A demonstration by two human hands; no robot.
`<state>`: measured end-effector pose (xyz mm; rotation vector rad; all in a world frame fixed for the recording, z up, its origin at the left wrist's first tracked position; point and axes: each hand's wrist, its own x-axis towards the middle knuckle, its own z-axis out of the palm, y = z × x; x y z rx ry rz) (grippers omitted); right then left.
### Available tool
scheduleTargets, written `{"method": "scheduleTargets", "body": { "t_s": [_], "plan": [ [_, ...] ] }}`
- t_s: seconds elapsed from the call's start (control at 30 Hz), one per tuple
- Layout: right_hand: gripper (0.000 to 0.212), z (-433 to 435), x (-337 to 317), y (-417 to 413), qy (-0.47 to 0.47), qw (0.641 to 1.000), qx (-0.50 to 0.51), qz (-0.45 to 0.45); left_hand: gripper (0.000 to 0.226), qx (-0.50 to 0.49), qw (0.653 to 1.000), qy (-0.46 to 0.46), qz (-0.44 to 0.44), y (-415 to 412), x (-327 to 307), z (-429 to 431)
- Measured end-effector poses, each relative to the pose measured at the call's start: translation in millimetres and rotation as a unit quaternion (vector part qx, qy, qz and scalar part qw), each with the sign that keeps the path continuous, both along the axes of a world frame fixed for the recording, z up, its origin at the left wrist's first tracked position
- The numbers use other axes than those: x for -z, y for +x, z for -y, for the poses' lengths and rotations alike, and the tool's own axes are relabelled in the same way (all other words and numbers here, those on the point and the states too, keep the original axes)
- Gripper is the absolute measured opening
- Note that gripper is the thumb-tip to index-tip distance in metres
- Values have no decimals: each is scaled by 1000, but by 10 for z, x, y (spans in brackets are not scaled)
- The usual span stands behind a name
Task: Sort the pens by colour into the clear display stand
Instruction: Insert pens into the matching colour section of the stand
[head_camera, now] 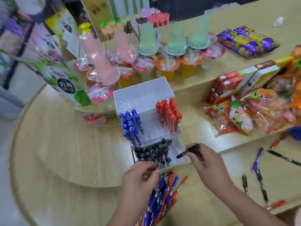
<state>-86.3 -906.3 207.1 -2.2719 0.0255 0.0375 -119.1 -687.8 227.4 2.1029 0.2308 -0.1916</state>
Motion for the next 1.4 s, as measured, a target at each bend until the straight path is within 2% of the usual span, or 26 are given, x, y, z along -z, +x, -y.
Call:
{"method": "scheduleTargets", "body": {
  "t_s": [0.2, 0.3, 0.37, 0.5, 0.67, 0.83, 0.93, 1.0, 1.1, 1.17, 1.4],
  "plan": [
    [10, -171, 161, 352, -46, 997, -64, -1, 15, -25, 999, 8, 35, 305, -146, 83],
    [8, -217, 226, 405, -69, 993, -92, 2, 24, -26, 999, 3, 33, 359, -126, 110],
    [8, -244, 281, 421, -100, 989, -107, -14, 29, -19, 999, -2, 31, 366, -136, 133],
    [22, -341, 384, 444, -194, 969, -148, -36, 33, -13, 999, 15, 37, 337, -155, 107],
    [25, -390, 374, 516, -255, 953, -160, -17, 17, -14, 999, 24, 38, 337, -141, 101],
    [27, -311, 399, 510, -289, 943, -162, -30, 15, -9, 999, 21, 35, 329, -189, 139],
    [24, -186, 259, 439, -225, 968, -105, -30, 16, -5, 999, 22, 44, 324, -224, 159],
    [19, -104, 54, 353, -117, 990, -75, -6, 16, 9, 998, 30, 60, 325, -245, 182],
    [14, -116, -327, 293, 52, 990, -129, -5, 16, 57, 993, 52, 90, 355, -299, 242],
    [13, -151, -458, 320, 74, 985, -157, 16, 16, 77, 989, 60, 108, 397, -337, 277],
    [1, -153, -459, 388, 87, 985, -132, 65, 15, 85, 988, 53, 114, 520, -354, 277]
  ]
}}
